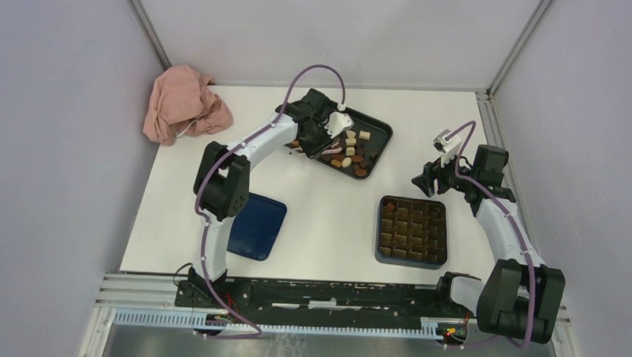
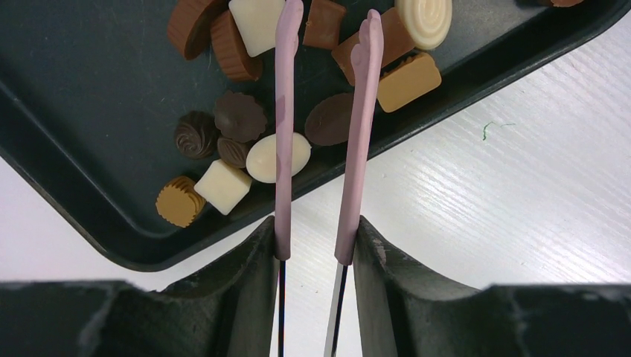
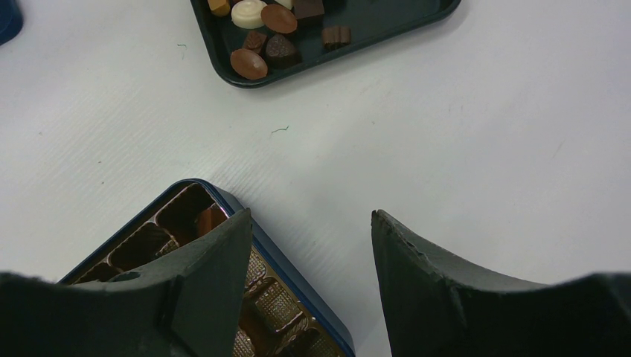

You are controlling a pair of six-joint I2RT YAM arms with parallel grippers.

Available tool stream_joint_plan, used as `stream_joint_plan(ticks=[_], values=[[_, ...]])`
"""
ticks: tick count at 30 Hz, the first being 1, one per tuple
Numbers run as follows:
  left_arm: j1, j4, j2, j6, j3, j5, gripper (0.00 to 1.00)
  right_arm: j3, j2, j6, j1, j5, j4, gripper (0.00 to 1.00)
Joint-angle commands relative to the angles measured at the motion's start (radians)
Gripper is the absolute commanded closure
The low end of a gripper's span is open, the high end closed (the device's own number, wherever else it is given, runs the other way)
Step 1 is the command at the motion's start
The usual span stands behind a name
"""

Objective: Pack the chocolate
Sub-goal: Pick up the fake chocolate from the plate.

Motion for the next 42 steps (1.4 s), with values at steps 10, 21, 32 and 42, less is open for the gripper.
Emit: stream_joint_plan(ticks=[10,21,32,42], values=[[-0.011,-0.03,0.059,0.036,0.103,-0.025,0.56,0.002,0.003,-0.014,-0.004,-0.022,0.011,0.35],[-0.011,-0.035,0.073,0.02,0.117,-0.019,0.6,0.003,0.005,-0.016,-0.004,-0.014,0.01,0.35],[-0.012,-0.039,0.069,-0.004,0.129,-0.027,0.78,0.004,0.004,-0.019,-0.003,-0.011,0.009,0.34],[-0.013,-0.02,-0.038,-0.082,0.126,-0.04,0.88,0.004,0.004,-0.019,-0.004,-0.012,0.009,0.34]])
